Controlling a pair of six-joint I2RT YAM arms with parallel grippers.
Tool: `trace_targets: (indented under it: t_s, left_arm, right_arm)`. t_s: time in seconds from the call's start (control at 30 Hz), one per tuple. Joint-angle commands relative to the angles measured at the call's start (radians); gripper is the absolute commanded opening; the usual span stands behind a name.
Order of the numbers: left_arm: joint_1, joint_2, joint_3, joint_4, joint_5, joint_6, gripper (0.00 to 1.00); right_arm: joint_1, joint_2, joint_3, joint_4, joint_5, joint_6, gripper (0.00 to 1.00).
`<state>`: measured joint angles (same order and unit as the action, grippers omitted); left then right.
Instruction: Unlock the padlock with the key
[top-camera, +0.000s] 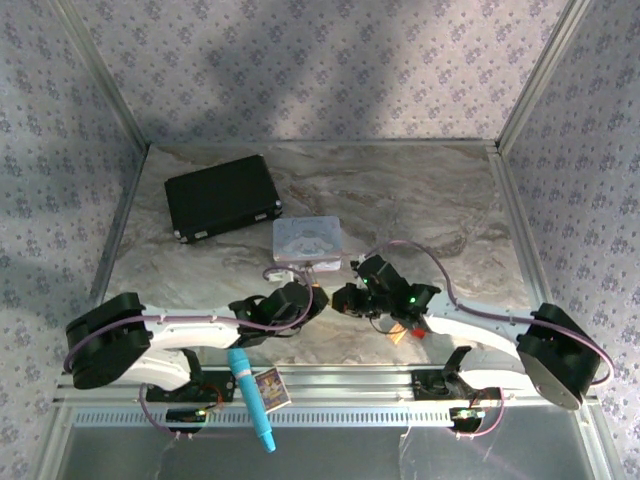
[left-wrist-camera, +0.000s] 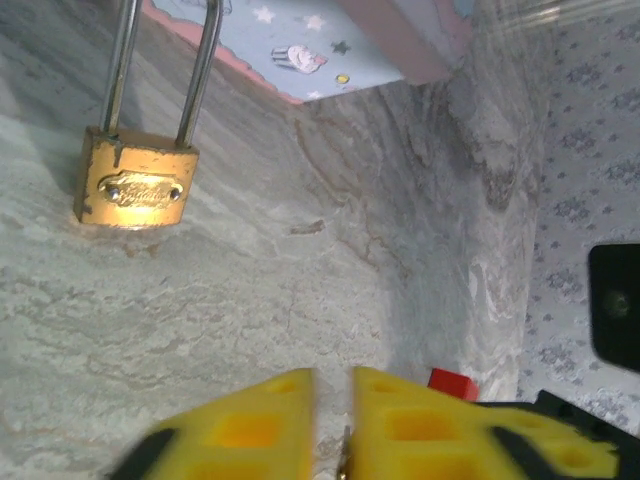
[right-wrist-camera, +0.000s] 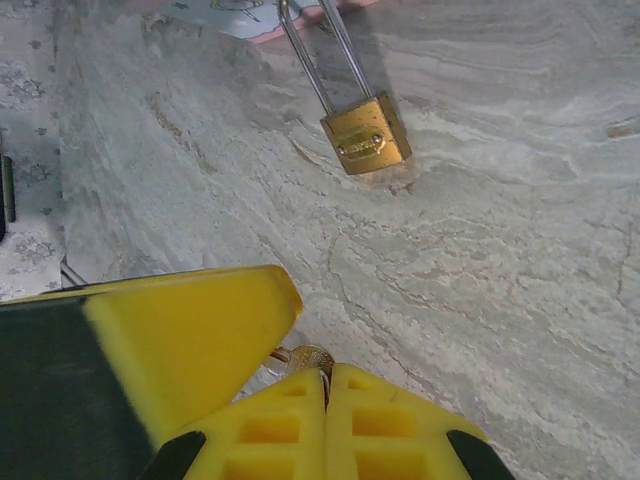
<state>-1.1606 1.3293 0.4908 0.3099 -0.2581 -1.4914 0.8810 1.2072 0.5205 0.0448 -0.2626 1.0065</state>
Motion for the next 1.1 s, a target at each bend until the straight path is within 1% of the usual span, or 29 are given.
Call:
trace_targets:
  t_s: [0.0, 0.03, 0.1, 0.13, 0.17, 0.23, 0.27, 0.37, 0.5, 0.53, 0.6, 0.67, 0.77, 0.87, 0.93, 1.07]
  left_arm:
    - [-0.008, -0.014, 0.014, -0.048, -0.02, 0.004, 0.0]
    - [-0.008, -0.017, 0.011, -0.044, -0.023, 0.005, 0.0]
    - [-0.008, -0.024, 0.004, -0.034, -0.027, 0.008, 0.0]
    - [-0.008, -0.033, -0.003, -0.03, -0.034, 0.011, 0.0]
    - [-0.007, -0.047, -0.013, -0.025, -0.043, 0.013, 0.0]
    - [0.0, -0.081, -0.037, 0.003, -0.049, 0.036, 0.0]
    - [0.01, -0.102, -0.048, 0.02, -0.043, 0.059, 0.0]
    - [0.048, -0.156, -0.076, 0.069, -0.003, 0.115, 0.0]
    - [0.099, -0.205, -0.137, 0.267, 0.084, 0.181, 0.0]
    - [0.106, -0.222, -0.145, 0.296, 0.099, 0.194, 0.0]
    - [0.111, -0.267, -0.15, 0.321, 0.109, 0.223, 0.0]
    - [0.113, -0.311, -0.15, 0.32, 0.111, 0.245, 0.0]
    - [0.117, -0.36, -0.166, 0.352, 0.112, 0.255, 0.0]
    - [0.124, -0.385, -0.163, 0.359, 0.127, 0.257, 0.0]
    - [0.125, -0.388, -0.161, 0.352, 0.129, 0.249, 0.0]
    - [0.127, -0.381, -0.185, 0.393, 0.123, 0.23, 0.0]
  right_arm:
    - [-0.004, 0.005, -0.005, 0.04, -0.015, 0.011, 0.0]
    - [-0.005, 0.002, -0.006, 0.044, -0.019, 0.005, 0.03]
    - [-0.004, -0.005, -0.002, 0.047, -0.027, -0.014, 0.17]
    - [-0.007, -0.016, -0.001, 0.039, -0.027, -0.028, 0.31]
    - [-0.009, -0.035, -0.002, 0.024, -0.015, -0.042, 0.48]
    - [-0.026, -0.086, -0.012, -0.015, 0.017, -0.053, 0.78]
    - [-0.043, -0.114, -0.024, -0.019, 0.015, -0.059, 0.98]
    - [-0.1, -0.195, -0.07, 0.06, 0.004, -0.052, 0.99]
    - [-0.142, -0.204, -0.103, 0.32, -0.113, 0.003, 0.94]
    - [-0.143, -0.19, -0.1, 0.372, -0.139, 0.017, 0.9]
    - [-0.137, -0.154, -0.082, 0.436, -0.178, 0.043, 0.77]
    - [-0.132, -0.113, -0.073, 0.496, -0.212, 0.072, 0.66]
    - [-0.121, -0.057, -0.076, 0.612, -0.252, 0.121, 0.62]
    - [-0.104, -0.025, -0.074, 0.678, -0.268, 0.142, 0.6]
    - [-0.095, -0.013, -0.076, 0.733, -0.277, 0.164, 0.56]
    - [-0.086, -0.009, -0.094, 0.805, -0.282, 0.227, 0.48]
